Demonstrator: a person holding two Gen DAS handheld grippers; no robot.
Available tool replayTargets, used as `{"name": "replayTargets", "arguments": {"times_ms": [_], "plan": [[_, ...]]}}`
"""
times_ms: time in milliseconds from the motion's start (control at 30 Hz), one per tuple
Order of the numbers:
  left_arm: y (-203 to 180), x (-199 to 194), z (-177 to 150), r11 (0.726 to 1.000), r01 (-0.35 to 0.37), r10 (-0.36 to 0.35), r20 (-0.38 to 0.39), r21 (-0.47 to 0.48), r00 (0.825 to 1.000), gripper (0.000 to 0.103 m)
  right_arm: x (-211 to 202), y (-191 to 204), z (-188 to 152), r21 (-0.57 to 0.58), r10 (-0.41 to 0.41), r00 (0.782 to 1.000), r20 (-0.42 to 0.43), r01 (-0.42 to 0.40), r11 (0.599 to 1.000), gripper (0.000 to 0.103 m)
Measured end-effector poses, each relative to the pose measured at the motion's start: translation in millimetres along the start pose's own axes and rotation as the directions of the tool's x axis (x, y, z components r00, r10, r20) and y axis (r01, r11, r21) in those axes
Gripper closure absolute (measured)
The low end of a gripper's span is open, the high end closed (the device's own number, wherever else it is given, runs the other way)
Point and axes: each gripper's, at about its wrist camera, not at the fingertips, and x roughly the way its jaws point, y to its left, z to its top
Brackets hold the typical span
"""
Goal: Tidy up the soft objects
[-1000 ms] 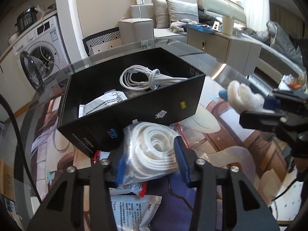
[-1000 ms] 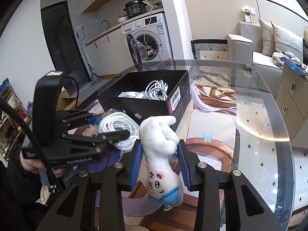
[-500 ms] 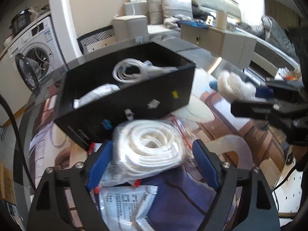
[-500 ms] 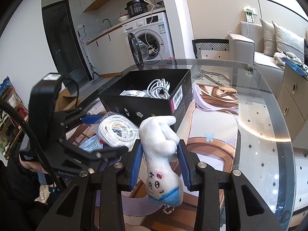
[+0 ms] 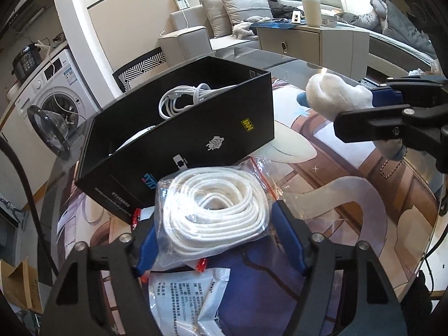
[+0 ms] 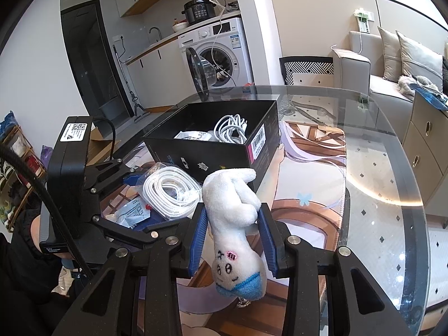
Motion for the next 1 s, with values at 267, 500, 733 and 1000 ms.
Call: {"name": "replayTargets", "arguments": {"times_ms": [267,500,733,1000], "plan": [[23,-6,2,0.996,0.028,-0.026,0.023,-0.084,0.999,0.060,-1,-1,0,0.000,0.000,1.000,0.000,0.000,1.000,0.067],[30,-16,0,0.992,0.075,-0.071,0.043,-0.105,0.997,0.068,0,0,1,-0.001,0.001,1.000,-0.002,-0.001,1.000,0.067],[35,-21,-7,0.987,0.104,-0.099,0.041,-0.125,0.994,0.066,-1,2,1,-0.004,0.003,1.000,-0.002,-0.003,1.000,0.067],[42,-32,-20,0.970,0.183,-0.181,0.025,-0.161,0.983,0.065,-1,2,1,-0.005,0.003,1.000,-0.002,-0.003,1.000,0.066]]}}
